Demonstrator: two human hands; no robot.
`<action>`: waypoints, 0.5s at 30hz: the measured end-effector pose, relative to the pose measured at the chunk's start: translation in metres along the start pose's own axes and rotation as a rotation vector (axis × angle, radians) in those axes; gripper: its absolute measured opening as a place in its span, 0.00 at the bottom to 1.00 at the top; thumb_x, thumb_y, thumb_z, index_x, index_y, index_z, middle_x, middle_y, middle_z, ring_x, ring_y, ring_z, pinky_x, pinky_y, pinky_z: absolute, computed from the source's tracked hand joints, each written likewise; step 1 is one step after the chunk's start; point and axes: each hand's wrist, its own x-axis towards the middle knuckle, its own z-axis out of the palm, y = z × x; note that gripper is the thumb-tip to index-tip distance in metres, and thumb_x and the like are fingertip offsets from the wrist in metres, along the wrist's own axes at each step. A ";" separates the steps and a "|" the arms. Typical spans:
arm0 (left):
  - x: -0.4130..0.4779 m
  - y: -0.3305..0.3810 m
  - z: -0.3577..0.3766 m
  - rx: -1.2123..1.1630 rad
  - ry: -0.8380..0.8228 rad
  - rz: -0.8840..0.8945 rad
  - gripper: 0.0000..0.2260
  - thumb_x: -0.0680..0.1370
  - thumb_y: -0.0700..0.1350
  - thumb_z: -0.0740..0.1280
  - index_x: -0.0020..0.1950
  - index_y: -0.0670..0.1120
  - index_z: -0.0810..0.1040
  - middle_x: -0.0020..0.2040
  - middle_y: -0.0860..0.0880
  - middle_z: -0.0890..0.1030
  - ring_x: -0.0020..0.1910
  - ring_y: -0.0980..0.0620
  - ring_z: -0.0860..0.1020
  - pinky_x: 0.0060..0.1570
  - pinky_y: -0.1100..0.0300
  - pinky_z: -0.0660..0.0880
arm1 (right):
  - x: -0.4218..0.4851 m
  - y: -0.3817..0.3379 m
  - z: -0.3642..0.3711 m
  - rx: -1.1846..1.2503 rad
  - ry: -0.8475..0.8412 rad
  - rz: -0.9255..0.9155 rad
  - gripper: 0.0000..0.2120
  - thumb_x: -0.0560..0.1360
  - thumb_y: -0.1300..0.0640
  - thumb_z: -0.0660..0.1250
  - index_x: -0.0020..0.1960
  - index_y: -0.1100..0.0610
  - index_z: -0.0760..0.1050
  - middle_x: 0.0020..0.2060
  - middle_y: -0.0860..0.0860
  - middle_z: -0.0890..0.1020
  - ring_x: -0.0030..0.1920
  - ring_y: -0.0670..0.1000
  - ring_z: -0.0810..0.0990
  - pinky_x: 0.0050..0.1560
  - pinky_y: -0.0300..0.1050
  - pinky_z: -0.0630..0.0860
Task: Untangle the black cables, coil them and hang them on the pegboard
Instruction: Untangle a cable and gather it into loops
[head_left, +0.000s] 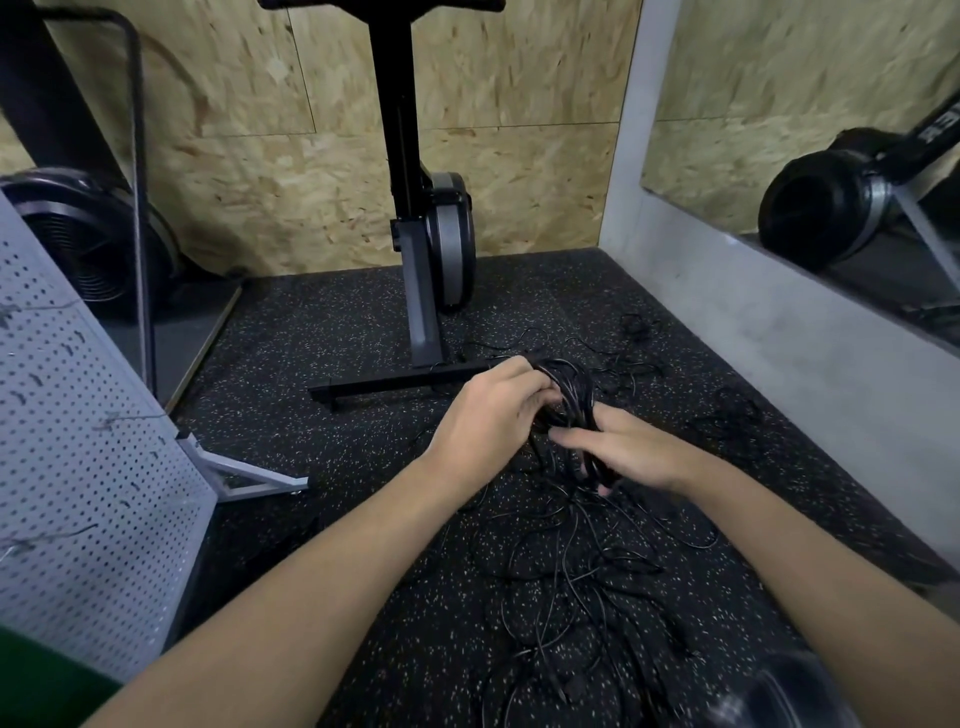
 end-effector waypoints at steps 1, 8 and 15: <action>0.000 0.000 0.000 0.004 0.021 0.008 0.05 0.81 0.39 0.71 0.52 0.39 0.85 0.46 0.46 0.82 0.43 0.48 0.82 0.44 0.50 0.79 | 0.001 0.000 -0.001 0.040 -0.010 0.028 0.25 0.76 0.36 0.71 0.63 0.52 0.72 0.47 0.53 0.80 0.44 0.53 0.81 0.46 0.49 0.82; -0.002 0.005 0.005 0.020 0.024 -0.018 0.08 0.82 0.44 0.71 0.55 0.40 0.85 0.47 0.48 0.83 0.43 0.48 0.83 0.41 0.48 0.80 | 0.002 0.003 0.000 0.097 -0.060 0.103 0.24 0.76 0.42 0.71 0.58 0.60 0.71 0.41 0.56 0.77 0.37 0.53 0.78 0.40 0.48 0.81; 0.000 0.010 0.005 0.017 -0.029 -0.106 0.10 0.80 0.47 0.73 0.57 0.46 0.76 0.45 0.51 0.82 0.43 0.51 0.81 0.44 0.49 0.79 | 0.004 0.005 0.009 -0.055 -0.074 0.034 0.09 0.85 0.52 0.57 0.51 0.55 0.70 0.42 0.55 0.76 0.39 0.52 0.76 0.39 0.48 0.80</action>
